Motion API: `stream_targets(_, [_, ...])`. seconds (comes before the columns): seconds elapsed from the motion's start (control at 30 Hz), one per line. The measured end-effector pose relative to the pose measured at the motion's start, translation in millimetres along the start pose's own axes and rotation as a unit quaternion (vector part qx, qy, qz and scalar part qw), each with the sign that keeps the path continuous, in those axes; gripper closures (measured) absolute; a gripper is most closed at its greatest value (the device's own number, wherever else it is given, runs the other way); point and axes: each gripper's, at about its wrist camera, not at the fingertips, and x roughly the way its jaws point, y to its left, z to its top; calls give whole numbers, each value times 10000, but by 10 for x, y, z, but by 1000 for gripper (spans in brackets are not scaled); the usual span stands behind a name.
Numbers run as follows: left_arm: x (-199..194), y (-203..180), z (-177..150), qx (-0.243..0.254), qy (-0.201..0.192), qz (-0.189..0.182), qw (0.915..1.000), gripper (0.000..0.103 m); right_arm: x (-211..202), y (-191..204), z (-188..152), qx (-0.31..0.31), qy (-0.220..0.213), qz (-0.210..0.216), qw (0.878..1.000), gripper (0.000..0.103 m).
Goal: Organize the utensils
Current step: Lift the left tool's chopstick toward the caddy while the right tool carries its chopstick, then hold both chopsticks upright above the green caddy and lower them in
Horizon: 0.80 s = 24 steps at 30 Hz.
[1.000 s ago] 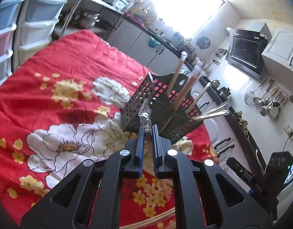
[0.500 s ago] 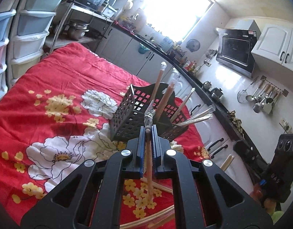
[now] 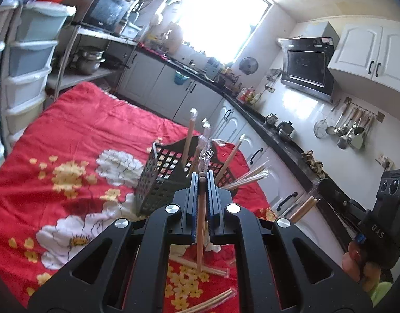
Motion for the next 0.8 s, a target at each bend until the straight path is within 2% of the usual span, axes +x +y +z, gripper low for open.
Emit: stream_targets(0.8, [-40,-226,451,421,-446,-34,9981,100,-48,-139,457,29,-694,-182,9974,101])
